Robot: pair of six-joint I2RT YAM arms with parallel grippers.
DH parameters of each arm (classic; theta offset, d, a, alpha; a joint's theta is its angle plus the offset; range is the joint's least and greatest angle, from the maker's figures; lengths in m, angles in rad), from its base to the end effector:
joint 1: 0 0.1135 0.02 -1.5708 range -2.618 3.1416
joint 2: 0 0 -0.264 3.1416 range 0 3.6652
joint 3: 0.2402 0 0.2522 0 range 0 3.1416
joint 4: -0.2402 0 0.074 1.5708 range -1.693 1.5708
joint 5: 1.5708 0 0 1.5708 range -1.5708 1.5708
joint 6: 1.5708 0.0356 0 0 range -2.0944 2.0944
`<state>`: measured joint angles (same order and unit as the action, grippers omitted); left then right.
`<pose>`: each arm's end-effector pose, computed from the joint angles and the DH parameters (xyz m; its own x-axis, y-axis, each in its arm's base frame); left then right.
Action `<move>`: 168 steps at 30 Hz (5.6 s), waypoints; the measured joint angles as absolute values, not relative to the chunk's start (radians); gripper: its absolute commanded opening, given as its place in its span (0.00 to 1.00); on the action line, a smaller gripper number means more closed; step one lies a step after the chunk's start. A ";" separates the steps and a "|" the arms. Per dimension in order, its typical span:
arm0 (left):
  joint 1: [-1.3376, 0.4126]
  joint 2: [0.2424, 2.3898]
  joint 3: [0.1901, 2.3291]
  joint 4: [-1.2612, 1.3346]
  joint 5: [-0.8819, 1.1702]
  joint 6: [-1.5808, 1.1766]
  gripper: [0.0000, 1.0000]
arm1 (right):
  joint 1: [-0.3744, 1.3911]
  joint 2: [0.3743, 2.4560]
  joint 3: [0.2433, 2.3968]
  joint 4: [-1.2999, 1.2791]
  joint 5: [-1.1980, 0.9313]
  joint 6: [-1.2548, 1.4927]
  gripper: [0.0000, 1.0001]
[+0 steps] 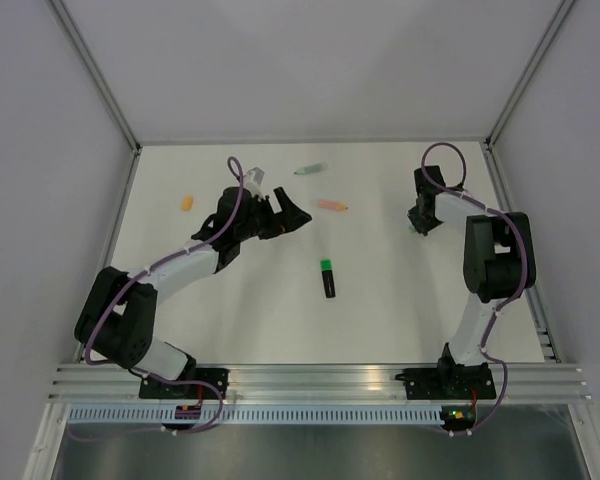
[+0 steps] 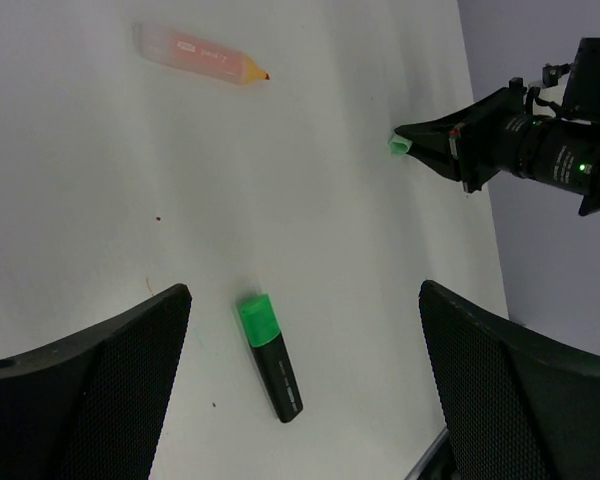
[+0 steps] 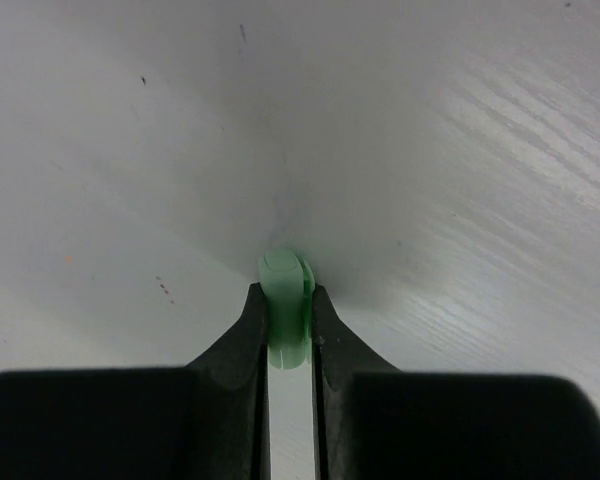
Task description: Insert the pens into the pen caps
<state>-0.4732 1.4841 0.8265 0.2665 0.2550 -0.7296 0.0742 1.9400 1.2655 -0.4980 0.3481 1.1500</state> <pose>0.2878 -0.1575 0.2329 -0.6853 -0.3738 -0.6251 0.2573 0.6786 -0.6879 0.3856 0.0165 0.1545 -0.3186 0.8367 -0.4454 0.8644 0.4493 0.2256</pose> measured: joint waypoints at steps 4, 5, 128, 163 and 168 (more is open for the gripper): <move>-0.474 1.578 1.067 0.080 0.261 -0.727 1.00 | 0.063 1.826 1.079 -0.304 0.232 1.035 0.00; -0.474 1.612 1.143 0.043 0.247 -0.727 1.00 | 0.063 1.800 1.033 -0.257 0.193 1.005 0.00; -0.458 2.617 2.279 -0.376 0.072 0.049 0.70 | 0.192 0.876 0.500 0.328 -0.332 0.928 0.00; -0.487 2.617 2.279 -0.366 0.087 0.146 0.46 | 0.192 0.868 0.496 0.325 -0.331 0.939 0.00; -0.487 2.617 2.279 -0.364 0.077 0.141 0.32 | 0.192 0.868 0.496 0.325 -0.322 0.940 0.00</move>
<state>-0.4866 2.6171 2.2787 -0.3637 0.0772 0.1406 0.1925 0.8684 0.4957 0.3252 -0.3218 0.9398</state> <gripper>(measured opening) 0.345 0.154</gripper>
